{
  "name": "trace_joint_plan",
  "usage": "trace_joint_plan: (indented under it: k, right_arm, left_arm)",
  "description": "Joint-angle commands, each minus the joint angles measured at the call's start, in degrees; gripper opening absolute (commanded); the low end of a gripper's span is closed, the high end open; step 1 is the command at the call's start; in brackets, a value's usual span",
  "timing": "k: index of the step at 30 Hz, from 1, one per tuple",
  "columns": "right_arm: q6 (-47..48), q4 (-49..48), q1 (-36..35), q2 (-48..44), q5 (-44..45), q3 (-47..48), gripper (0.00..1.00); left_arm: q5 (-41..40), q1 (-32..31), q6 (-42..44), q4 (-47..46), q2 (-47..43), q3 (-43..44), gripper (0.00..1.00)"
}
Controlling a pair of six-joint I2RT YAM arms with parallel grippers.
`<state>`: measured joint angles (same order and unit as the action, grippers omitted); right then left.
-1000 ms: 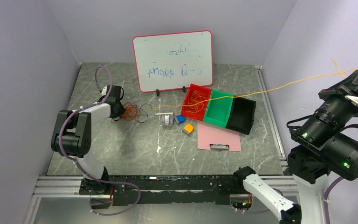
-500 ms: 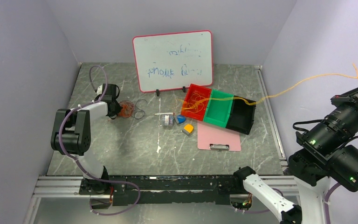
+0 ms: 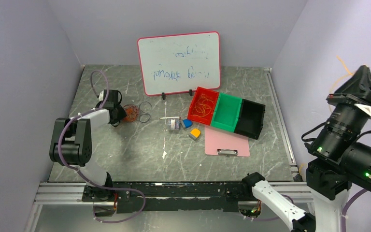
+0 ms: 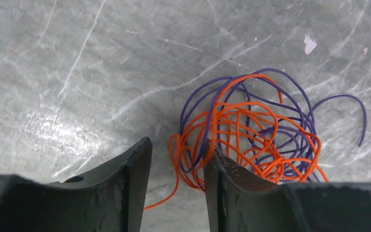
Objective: Untangle the cables
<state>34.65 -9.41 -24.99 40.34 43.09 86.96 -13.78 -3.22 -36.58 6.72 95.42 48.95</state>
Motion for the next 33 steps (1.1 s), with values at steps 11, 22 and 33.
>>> trace_joint_plan:
  k: [11,22,33]
  right_arm:
    - [-12.43,12.32,-0.41,5.06,-21.87,4.31,0.0]
    - [-21.7,17.71,-0.4,17.08,-36.41,14.12,0.0]
    - [-31.11,17.9,-0.4,25.5,-41.36,13.32,0.0]
  left_arm:
    - [7.82,0.42,5.55,1.57,-14.74,0.82,0.72]
    - [27.85,0.12,12.62,-7.8,-22.0,1.66,0.75]
    - [37.95,-9.1,14.95,-13.18,-22.82,2.59,0.83]
